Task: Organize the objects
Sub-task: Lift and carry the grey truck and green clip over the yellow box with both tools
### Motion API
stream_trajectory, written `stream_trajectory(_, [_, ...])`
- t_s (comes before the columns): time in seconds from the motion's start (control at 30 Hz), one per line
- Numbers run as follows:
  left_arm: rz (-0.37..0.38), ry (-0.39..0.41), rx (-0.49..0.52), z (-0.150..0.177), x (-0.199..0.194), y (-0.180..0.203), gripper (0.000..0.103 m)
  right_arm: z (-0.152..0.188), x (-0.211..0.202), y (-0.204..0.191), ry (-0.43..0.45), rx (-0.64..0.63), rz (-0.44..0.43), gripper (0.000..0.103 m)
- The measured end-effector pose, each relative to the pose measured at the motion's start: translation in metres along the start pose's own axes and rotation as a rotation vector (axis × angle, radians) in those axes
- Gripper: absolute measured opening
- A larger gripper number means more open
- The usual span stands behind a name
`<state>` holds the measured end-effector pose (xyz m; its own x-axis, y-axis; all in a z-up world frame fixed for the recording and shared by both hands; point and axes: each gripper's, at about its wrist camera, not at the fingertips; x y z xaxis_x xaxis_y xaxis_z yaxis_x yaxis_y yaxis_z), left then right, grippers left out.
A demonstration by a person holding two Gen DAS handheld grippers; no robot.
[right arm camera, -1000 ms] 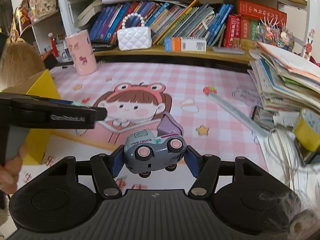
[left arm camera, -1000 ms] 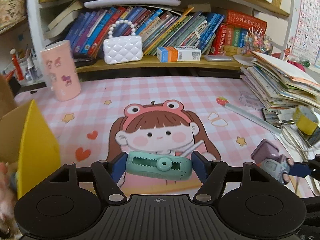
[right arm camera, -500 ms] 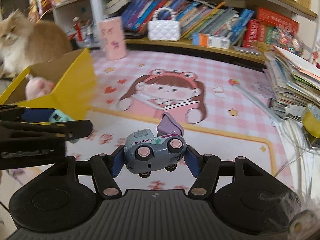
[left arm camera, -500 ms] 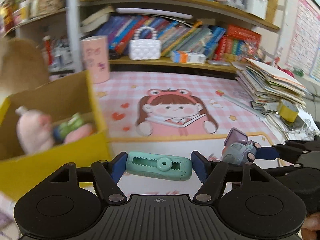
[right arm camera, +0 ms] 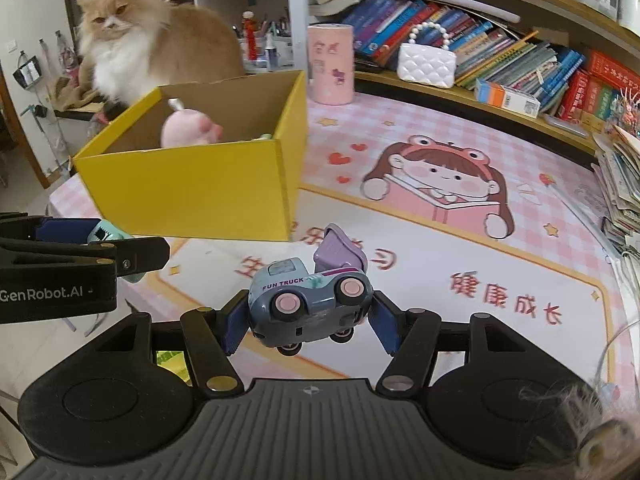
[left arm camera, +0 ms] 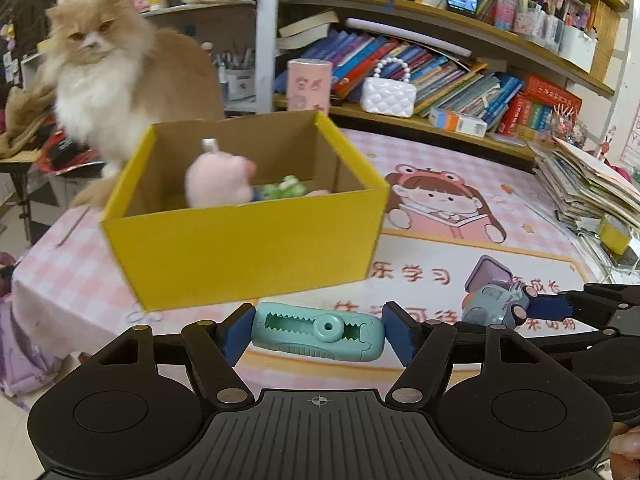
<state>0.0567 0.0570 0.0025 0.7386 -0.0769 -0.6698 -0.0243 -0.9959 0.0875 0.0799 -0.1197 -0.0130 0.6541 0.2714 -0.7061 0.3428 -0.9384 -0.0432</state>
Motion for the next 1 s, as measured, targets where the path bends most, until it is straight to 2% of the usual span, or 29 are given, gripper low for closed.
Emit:
stream_trajectory(0.63, [-0.037,0.078,-0.027,0.030,-0.060,-0.071,0.069,0.013,-0.017,-0.096,0.028,-0.049,-0.027,0.061])
stream_trajectory(0.83, [-0.035,0.126,-0.050,0.016,-0.061,-0.086,0.069,-0.006,-0.018,-0.109,0.100,-0.113,-0.017,0.061])
stream_trajectory(1.0, [-0.058,0.178,-0.071,-0.010,-0.052,-0.094,0.069,-0.038,-0.009,-0.109,0.175,-0.157,-0.005,0.061])
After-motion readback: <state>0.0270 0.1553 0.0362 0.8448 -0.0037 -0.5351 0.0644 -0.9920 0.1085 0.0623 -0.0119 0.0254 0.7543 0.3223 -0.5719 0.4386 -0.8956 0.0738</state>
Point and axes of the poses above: each gripper's, at about its wrist camera, not at the fingertips, and x roughly the way its jaws point, y to its right, z to its underside, and after that the axes turned 1 degree about z, right-handed
